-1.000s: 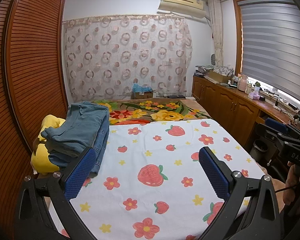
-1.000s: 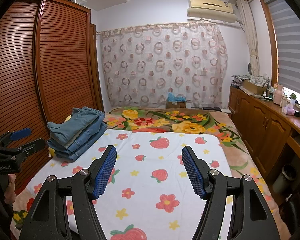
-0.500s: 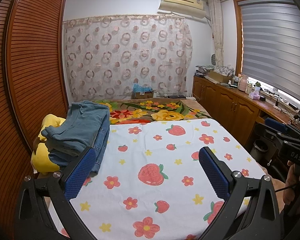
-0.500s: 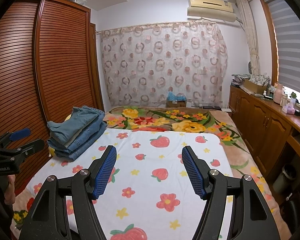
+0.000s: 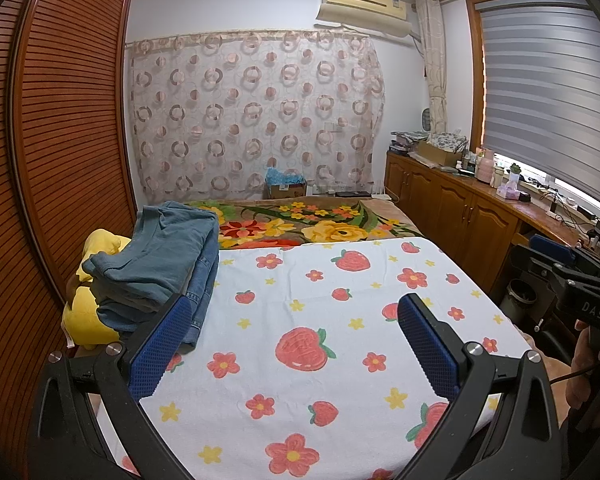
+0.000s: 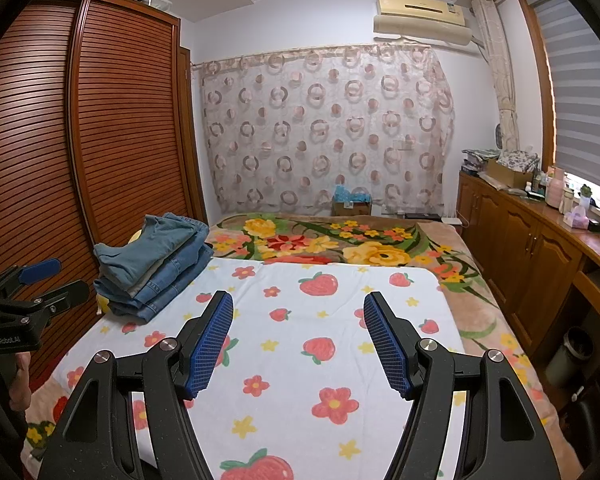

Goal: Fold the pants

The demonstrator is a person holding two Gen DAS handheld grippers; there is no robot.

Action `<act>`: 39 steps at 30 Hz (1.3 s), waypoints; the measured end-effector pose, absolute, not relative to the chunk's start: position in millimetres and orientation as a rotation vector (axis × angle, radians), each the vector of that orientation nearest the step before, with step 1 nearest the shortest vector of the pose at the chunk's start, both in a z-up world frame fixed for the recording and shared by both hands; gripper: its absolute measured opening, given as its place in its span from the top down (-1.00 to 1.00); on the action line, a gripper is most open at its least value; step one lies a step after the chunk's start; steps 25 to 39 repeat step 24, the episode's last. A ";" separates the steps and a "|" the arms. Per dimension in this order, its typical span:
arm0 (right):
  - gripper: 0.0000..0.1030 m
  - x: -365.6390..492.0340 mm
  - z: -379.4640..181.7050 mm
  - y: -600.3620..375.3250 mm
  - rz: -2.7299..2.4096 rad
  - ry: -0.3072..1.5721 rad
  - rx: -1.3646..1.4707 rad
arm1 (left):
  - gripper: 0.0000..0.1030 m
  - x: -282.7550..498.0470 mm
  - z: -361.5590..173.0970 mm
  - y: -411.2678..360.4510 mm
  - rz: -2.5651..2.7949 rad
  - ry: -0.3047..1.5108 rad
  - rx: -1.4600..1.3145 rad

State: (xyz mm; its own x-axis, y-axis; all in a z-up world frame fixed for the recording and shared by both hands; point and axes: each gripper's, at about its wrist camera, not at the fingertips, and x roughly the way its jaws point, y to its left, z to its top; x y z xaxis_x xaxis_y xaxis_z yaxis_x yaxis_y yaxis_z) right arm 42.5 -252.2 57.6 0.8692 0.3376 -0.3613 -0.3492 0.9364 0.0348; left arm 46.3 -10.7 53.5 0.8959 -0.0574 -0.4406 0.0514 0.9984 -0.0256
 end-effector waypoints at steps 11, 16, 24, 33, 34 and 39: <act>-0.36 43.1 56.9 -253.1 0.358 0.370 -0.033 | -1.00 45.8 53.0 -10.7 -0.056 0.456 -0.013; -0.36 44.0 57.0 -254.8 0.355 0.369 -0.032 | -1.00 46.1 52.5 -10.4 -0.057 0.456 -0.013; -0.36 44.3 56.2 -255.1 0.355 0.369 -0.031 | -1.00 45.9 52.0 -10.3 -0.057 0.455 -0.013; -0.36 44.3 56.2 -255.1 0.355 0.369 -0.031 | -1.00 45.9 52.0 -10.3 -0.057 0.455 -0.013; -0.36 44.3 56.2 -255.1 0.355 0.369 -0.031 | -1.00 45.9 52.0 -10.3 -0.057 0.455 -0.013; -0.36 44.3 56.2 -255.1 0.355 0.369 -0.031 | -1.00 45.9 52.0 -10.3 -0.057 0.455 -0.013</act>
